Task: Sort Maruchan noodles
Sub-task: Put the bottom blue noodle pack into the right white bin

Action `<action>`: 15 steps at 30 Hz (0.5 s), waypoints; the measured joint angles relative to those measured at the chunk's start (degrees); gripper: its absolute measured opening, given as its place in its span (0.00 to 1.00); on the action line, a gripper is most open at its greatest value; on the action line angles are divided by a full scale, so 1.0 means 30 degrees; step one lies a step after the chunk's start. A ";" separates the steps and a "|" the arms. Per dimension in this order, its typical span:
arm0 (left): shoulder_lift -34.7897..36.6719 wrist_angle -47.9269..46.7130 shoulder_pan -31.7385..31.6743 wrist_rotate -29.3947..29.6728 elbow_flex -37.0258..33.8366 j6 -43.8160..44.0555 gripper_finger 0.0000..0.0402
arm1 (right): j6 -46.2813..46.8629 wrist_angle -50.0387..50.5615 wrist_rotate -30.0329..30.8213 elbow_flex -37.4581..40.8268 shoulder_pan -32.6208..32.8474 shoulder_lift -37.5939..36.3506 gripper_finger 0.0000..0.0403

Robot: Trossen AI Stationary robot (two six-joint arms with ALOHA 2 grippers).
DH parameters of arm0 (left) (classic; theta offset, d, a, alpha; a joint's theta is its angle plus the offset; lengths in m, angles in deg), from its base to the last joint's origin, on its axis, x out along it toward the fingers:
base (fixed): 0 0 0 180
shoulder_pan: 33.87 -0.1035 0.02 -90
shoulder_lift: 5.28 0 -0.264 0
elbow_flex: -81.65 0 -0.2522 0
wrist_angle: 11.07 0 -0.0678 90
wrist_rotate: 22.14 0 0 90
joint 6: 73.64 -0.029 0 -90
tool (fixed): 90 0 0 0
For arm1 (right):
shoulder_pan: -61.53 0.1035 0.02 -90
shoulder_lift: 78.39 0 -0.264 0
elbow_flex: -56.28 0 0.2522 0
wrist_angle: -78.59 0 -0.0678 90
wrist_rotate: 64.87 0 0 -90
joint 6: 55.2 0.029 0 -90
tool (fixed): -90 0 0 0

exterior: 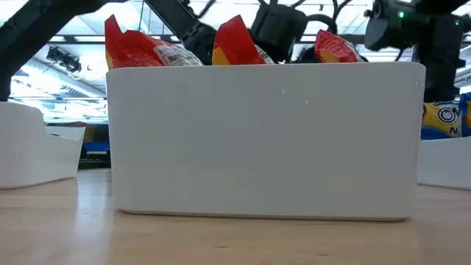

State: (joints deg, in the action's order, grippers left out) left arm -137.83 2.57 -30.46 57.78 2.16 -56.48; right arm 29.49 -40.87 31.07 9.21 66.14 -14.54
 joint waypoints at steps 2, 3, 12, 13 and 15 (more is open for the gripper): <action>-0.0386 0.0283 0.0020 0.0112 0.0115 -0.0057 0.63 | 0.0171 -0.0046 0.0053 0.0291 -0.0109 -0.0073 0.02; -0.0618 0.0561 0.0034 0.0124 0.0180 -0.0093 0.63 | 0.0204 -0.0241 0.0125 0.0359 -0.0124 -0.0106 0.02; -0.1829 0.2059 0.0137 0.1656 0.1776 -0.0933 0.63 | -0.0274 -0.0839 0.0211 0.0178 -0.0207 -0.0211 0.02; -0.1829 0.2129 0.0163 0.1903 0.1915 -0.1180 0.63 | -0.0407 -0.0833 0.0211 0.0178 -0.0207 -0.0216 0.01; -0.1829 0.2178 0.0232 0.2210 0.2157 -0.1501 0.63 | -0.0647 -0.0860 0.0206 0.0173 -0.0207 -0.0211 0.01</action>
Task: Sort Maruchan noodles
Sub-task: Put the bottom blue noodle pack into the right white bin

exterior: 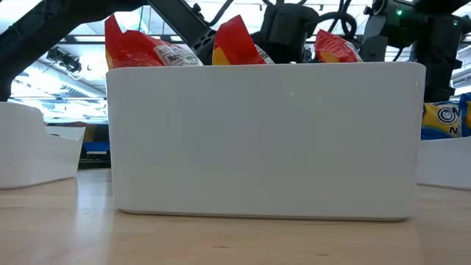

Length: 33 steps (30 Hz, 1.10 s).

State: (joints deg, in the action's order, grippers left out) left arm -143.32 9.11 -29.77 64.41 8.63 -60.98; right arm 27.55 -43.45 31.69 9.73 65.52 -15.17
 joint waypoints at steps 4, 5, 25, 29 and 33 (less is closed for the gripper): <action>-0.0118 0.0124 -0.0003 0.0265 0.0239 0.0013 0.63 | -0.0012 -0.0022 -0.0002 -0.0002 0.0000 0.0000 0.03; -0.0348 0.0525 -0.0065 0.0383 0.0300 0.0002 0.63 | 0.0001 -0.0036 0.0005 -0.0002 0.0000 0.0000 0.03; -0.2084 -0.0485 -0.1285 -0.0024 0.2947 -0.1450 0.63 | 0.2224 -0.0693 -0.0554 0.0440 0.1480 0.0737 0.02; -0.2130 -0.1057 -0.1299 -0.0271 0.2999 -0.1476 0.63 | 0.2195 -0.1103 -0.1435 0.0586 0.1802 0.1020 0.02; -0.2339 -0.1298 -0.1373 -0.0545 0.3044 -0.1888 0.63 | 0.1795 -0.1264 -0.3097 0.0595 0.2386 0.1188 0.02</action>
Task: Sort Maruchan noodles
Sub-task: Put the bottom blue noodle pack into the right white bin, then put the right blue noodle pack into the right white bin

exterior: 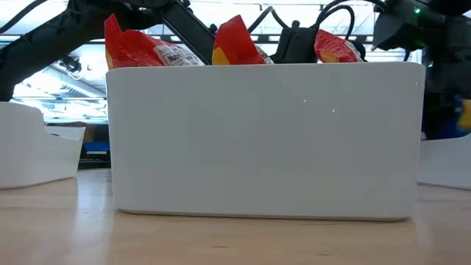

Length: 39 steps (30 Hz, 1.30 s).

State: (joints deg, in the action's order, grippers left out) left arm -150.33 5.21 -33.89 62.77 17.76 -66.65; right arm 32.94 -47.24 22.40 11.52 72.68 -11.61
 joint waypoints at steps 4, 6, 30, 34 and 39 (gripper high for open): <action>0.0022 -0.0769 -0.0151 -0.0253 0.0029 -0.1772 0.63 | -0.0088 0.0032 -0.1288 0.0000 0.0774 0.0007 0.02; 0.0027 -0.0755 -0.0258 -0.0408 0.0029 -0.2193 0.63 | -0.0221 0.0040 -0.1467 0.0007 0.1105 0.0007 0.02; 0.2340 -0.3884 -0.0990 -0.0369 -0.0117 -0.2212 0.63 | -0.3660 0.7578 0.1929 -0.4962 -0.0323 -0.0641 0.02; 0.3302 -0.5511 -0.1133 -0.1339 -0.0102 -0.2130 0.63 | -0.5616 0.8584 0.3492 -0.7021 -0.0806 -0.0641 0.02; 0.4845 -0.9280 -0.1695 -0.3186 -0.0095 -0.1971 0.63 | -0.8093 0.8544 0.5449 -0.9106 -0.2109 -0.0648 0.02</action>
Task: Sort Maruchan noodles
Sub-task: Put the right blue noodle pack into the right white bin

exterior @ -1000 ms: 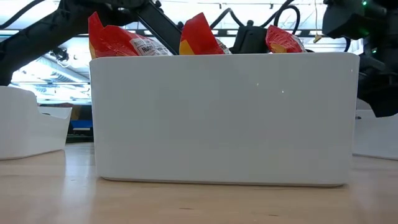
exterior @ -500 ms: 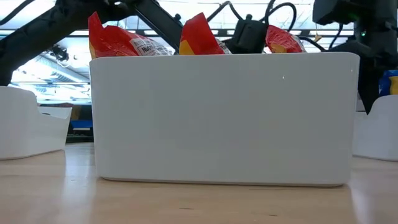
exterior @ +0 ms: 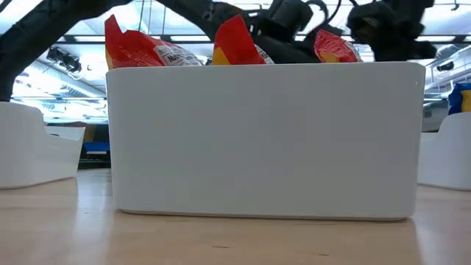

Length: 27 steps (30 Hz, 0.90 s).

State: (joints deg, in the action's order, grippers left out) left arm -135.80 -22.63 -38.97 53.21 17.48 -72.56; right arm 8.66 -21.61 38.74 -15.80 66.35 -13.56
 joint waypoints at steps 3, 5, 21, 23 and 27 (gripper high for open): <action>0.0937 -0.2650 -0.0515 -0.1254 0.0007 -0.0003 0.63 | -0.0968 -0.0011 0.0420 -0.0658 -0.1139 -0.0001 0.03; 0.1626 -0.4586 -0.0865 -0.1703 0.0008 -0.0174 0.63 | -0.1733 -0.0051 0.0156 -0.0737 -0.2072 -0.0015 0.04; 0.3439 -1.4838 -0.5239 -0.1116 0.0029 -0.3596 0.63 | -0.9167 -0.7553 -0.2851 -0.0358 -1.1010 0.2118 0.46; 0.3439 -1.6045 -0.5632 -0.1115 0.0029 -0.3833 0.63 | -0.9679 -0.9109 -0.3608 -0.0358 -1.1787 0.3556 0.56; 0.3439 -1.8856 -0.6136 -0.1123 0.0029 -0.4320 0.63 | -1.1508 -1.1964 -0.4552 -0.0351 -1.2440 0.6482 0.72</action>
State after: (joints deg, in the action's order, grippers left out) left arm -125.48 -79.19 -57.38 49.84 17.56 -85.52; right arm -25.87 -57.50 25.09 -16.85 29.03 5.89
